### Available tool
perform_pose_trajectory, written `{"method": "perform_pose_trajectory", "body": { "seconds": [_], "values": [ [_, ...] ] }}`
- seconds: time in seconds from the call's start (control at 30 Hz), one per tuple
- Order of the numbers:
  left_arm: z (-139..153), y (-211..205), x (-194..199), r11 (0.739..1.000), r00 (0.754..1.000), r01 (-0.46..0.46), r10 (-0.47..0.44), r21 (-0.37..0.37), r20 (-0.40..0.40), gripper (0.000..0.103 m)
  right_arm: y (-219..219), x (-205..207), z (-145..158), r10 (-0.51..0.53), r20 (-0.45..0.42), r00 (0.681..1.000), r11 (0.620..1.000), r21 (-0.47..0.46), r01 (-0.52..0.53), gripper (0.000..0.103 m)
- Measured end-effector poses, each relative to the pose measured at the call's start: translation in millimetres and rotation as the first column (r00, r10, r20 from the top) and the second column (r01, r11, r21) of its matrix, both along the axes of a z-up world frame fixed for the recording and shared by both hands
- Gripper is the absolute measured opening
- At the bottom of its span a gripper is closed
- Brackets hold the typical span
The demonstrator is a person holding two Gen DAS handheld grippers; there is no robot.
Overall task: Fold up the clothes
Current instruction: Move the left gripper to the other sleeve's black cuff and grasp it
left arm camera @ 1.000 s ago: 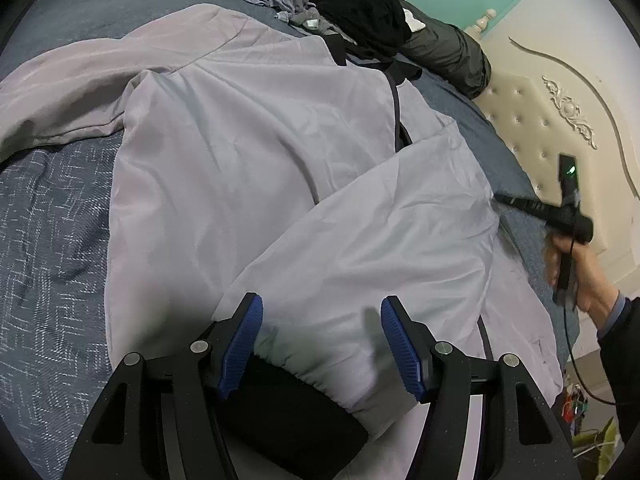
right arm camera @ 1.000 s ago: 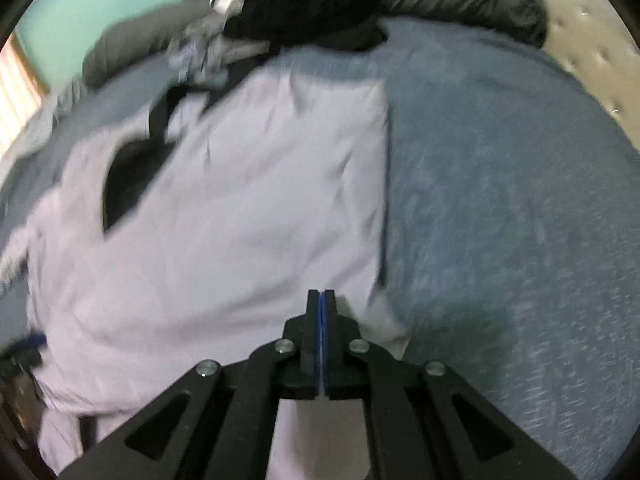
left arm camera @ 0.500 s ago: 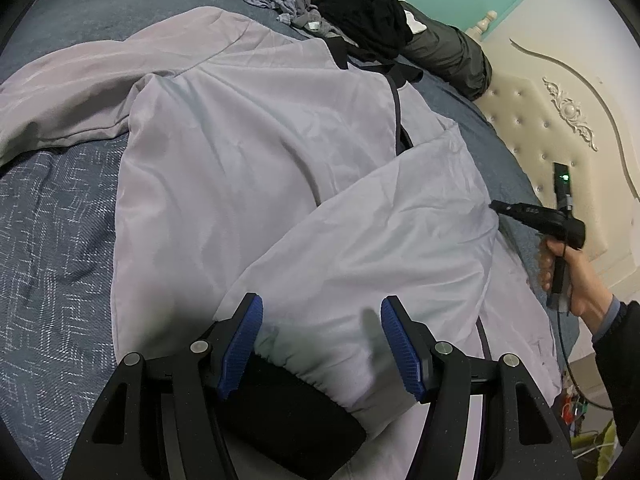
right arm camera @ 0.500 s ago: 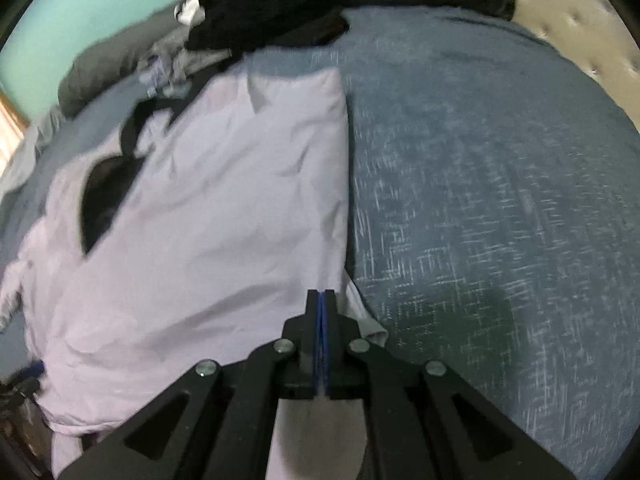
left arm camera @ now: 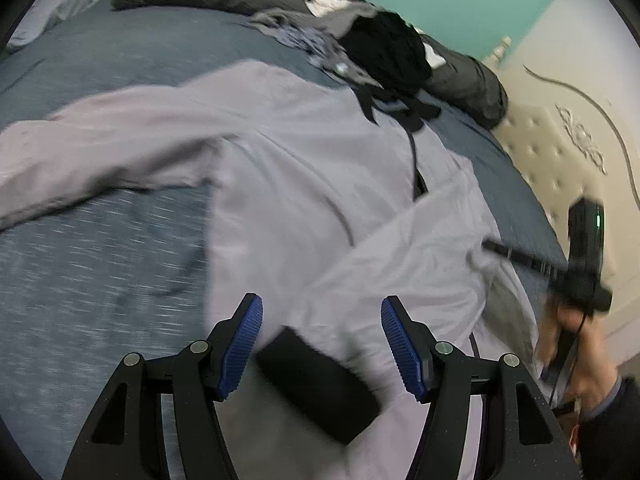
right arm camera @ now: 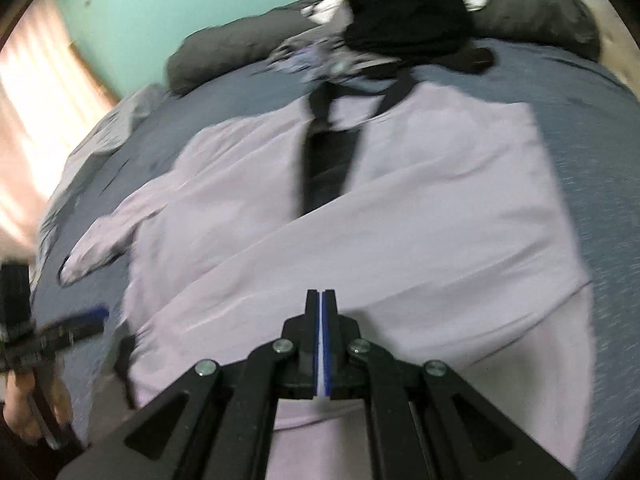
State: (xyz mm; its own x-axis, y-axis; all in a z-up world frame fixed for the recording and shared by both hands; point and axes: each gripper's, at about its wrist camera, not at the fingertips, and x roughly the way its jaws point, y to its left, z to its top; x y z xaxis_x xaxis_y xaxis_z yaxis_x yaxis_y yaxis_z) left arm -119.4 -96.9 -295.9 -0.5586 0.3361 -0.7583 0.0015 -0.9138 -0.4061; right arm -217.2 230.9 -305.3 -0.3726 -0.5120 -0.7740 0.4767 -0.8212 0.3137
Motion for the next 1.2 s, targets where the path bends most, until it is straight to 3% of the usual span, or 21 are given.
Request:
{"method": "perform_pose_trajectory", "body": {
  "seconds": [0.13,0.23,0.43,0.6,0.73,0.77,0.93,1.2],
  "values": [
    [11,-38,9,0.998,0.997,-0.070,0.070,0.001,0.018,0.066,-27,28,-2,0.051,0.013,0.999,0.998,-0.039,-0.050,0.001],
    [15,-79,17,0.986,0.986,-0.160,0.158,0.044,0.053,0.066,-41,47,-3,0.074,0.014,0.997,0.995,-0.068,-0.073,0.001],
    [18,-154,33,0.948,0.944,-0.319,0.320,-0.022,0.085,0.068,-35,68,-10,0.032,-0.018,0.999,0.996,-0.087,-0.033,0.012],
    [8,-225,48,0.877,0.867,-0.478,0.478,-0.038,0.138,0.071,-35,68,-13,0.012,-0.041,0.999,0.998,-0.061,-0.014,0.014],
    [0,-267,54,0.829,0.815,-0.554,0.559,-0.077,0.152,0.075,-34,66,-12,-0.007,-0.046,0.999,0.998,-0.061,0.004,0.045],
    [-2,-277,55,0.815,0.801,-0.575,0.578,-0.069,0.156,0.076,-33,65,-12,-0.010,-0.043,0.999,0.998,-0.068,0.007,0.047],
    [-15,-315,61,0.744,0.731,-0.668,0.661,-0.019,0.169,0.082,-28,62,-10,-0.039,-0.051,0.998,0.996,-0.080,0.035,0.047],
    [-45,-347,58,0.653,0.658,-0.750,0.723,0.105,0.210,0.085,-20,57,-9,-0.078,-0.065,0.995,0.991,-0.111,0.071,0.047]
  ]
}}
